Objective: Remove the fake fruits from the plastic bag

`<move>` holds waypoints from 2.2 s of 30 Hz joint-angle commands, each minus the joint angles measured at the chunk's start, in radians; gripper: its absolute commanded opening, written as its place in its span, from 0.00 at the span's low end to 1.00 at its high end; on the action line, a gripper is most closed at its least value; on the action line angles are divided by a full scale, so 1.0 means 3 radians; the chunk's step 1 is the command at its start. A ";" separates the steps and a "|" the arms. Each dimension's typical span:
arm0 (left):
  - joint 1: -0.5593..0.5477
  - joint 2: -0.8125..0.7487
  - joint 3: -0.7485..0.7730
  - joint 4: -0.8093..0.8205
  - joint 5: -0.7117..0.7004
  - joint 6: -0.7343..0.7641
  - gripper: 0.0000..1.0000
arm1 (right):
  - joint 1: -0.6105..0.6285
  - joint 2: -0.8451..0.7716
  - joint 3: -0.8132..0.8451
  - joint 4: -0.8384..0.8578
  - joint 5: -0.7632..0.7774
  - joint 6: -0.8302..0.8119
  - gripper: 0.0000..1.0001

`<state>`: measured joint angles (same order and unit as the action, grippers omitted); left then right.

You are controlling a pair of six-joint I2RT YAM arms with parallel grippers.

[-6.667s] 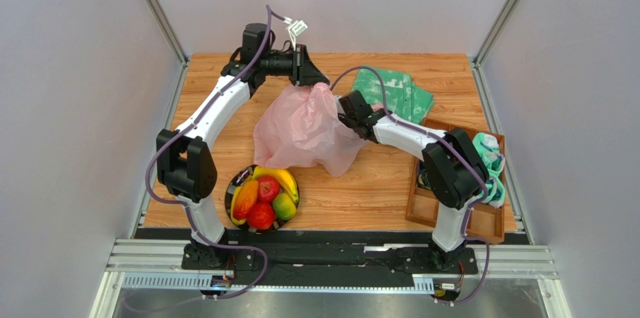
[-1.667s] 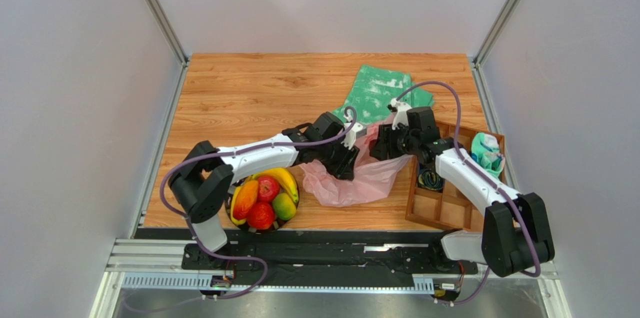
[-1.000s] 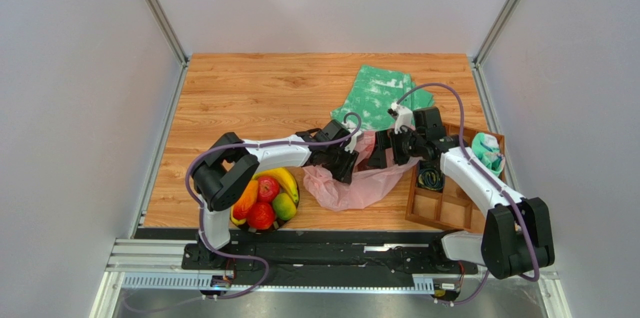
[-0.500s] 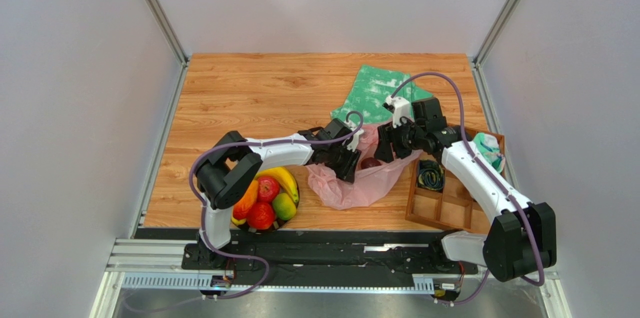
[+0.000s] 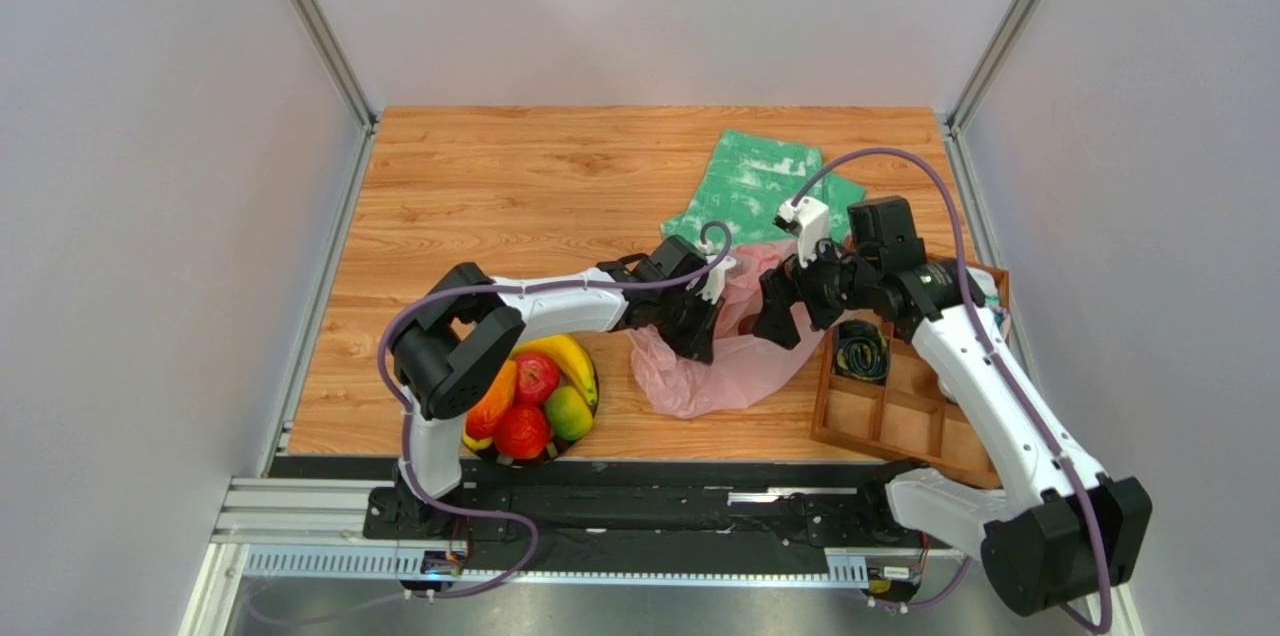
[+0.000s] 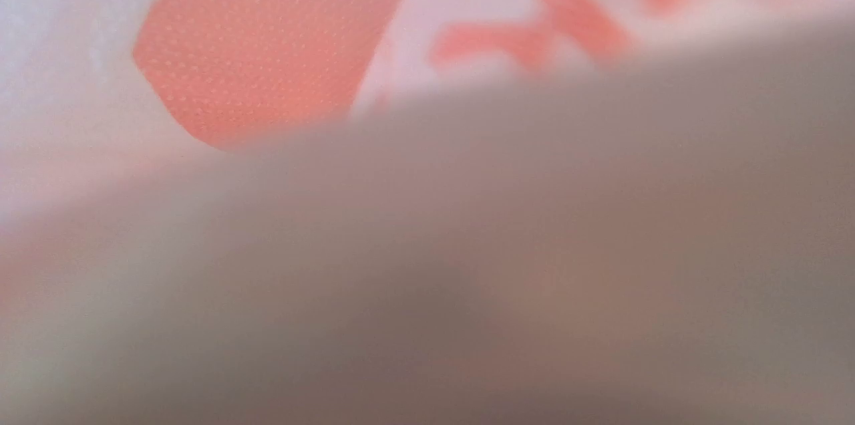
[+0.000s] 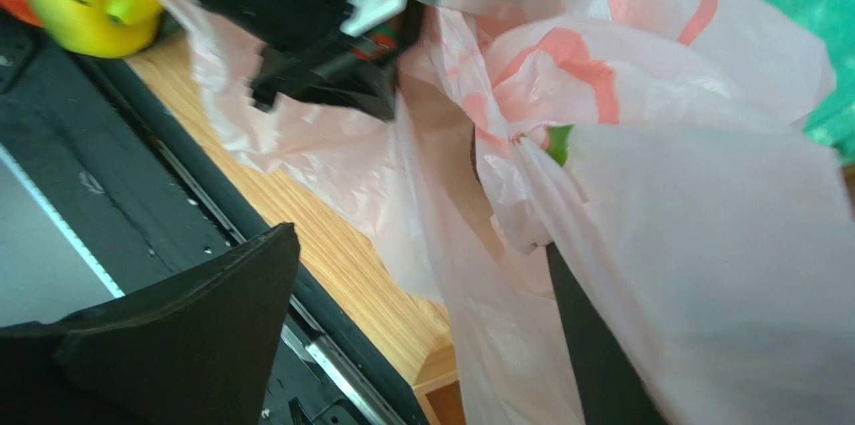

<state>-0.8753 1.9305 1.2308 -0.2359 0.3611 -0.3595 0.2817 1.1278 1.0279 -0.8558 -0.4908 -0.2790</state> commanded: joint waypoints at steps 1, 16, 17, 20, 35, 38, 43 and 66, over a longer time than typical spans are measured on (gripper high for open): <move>0.0008 -0.0166 -0.0022 0.0020 -0.0012 0.0084 0.00 | -0.0003 -0.0186 -0.0031 0.0260 -0.0434 -0.0067 0.88; 0.0049 -0.0202 -0.0002 0.0014 0.0136 0.0125 0.00 | -0.0029 0.0505 0.0071 -0.0022 0.0592 0.0024 0.97; 0.0054 -0.0202 0.0003 0.0014 0.0141 0.0125 0.00 | 0.0017 0.0444 0.0056 0.0030 0.0856 0.0035 0.98; 0.0070 -0.0202 -0.0017 0.0030 0.0172 0.0114 0.00 | 0.0221 0.0107 -0.0117 0.0372 0.1848 -0.0092 1.00; 0.0080 -0.0120 0.0024 0.0045 0.0269 0.0074 0.00 | 0.0349 0.0167 -0.0184 0.0449 0.0281 -0.0246 0.55; 0.0080 -0.0130 0.0019 0.0060 0.0305 0.0074 0.00 | 0.0482 0.0300 -0.0246 0.0705 0.0806 -0.0220 0.44; 0.0105 -0.0151 -0.0027 0.0152 0.0448 0.0063 0.00 | 0.0687 0.0188 -0.0348 0.1002 0.1360 -0.0409 0.30; 0.0335 -0.0079 -0.0212 0.0556 0.1092 -0.0213 0.00 | 0.0651 0.1169 -0.0159 0.1528 0.1114 0.0480 0.71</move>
<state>-0.7834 1.9263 1.1778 -0.1173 0.6422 -0.4103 0.4808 1.4471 0.9283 -0.4938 -0.1581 -0.2062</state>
